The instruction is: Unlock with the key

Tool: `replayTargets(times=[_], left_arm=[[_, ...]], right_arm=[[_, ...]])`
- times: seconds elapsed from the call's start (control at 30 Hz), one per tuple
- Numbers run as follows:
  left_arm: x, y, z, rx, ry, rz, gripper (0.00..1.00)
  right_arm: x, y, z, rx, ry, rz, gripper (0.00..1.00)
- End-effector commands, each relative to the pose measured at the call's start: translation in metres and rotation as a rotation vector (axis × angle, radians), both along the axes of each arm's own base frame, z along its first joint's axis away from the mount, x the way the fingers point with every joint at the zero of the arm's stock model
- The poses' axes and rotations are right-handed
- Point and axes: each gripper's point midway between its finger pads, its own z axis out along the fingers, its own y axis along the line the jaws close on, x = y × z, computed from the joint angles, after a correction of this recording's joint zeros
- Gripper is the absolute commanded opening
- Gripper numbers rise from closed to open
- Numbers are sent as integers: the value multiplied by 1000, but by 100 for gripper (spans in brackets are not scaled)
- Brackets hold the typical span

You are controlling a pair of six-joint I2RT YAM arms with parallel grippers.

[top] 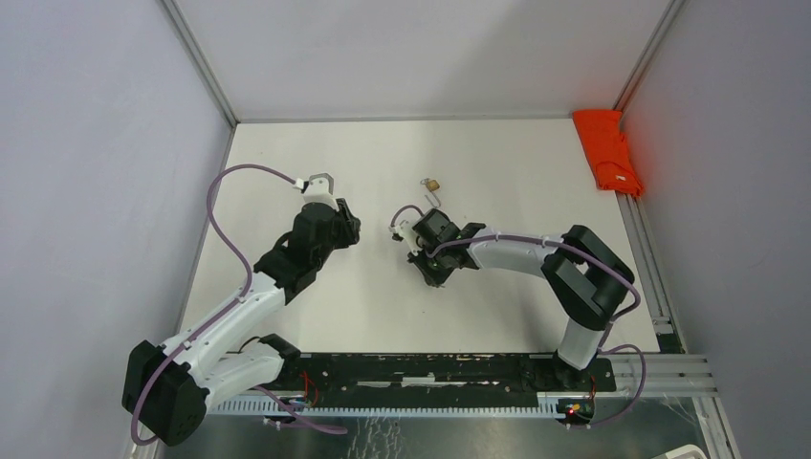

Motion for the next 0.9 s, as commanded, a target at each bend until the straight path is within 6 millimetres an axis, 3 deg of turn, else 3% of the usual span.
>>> replayTargets(times=[0.0, 0.23, 0.47, 0.73, 0.87], left_arm=[[5, -3, 15, -21, -53, -4, 2], [6, -11, 14, -40, -55, -39, 2], [7, -9, 17, -33, -64, -36, 2], [6, -11, 15, -42, -63, -44, 2], [7, -12, 16, -42, -66, -45, 2]], right_arm=[[-16, -14, 2, -16, 27, -9, 1], [-12, -11, 24, 18, -11, -17, 17], [-3, -14, 51, 26, -69, -50, 23], [-14, -59, 29, -134, -96, -51, 29], [-18, -72, 15, -209, -87, -23, 30]])
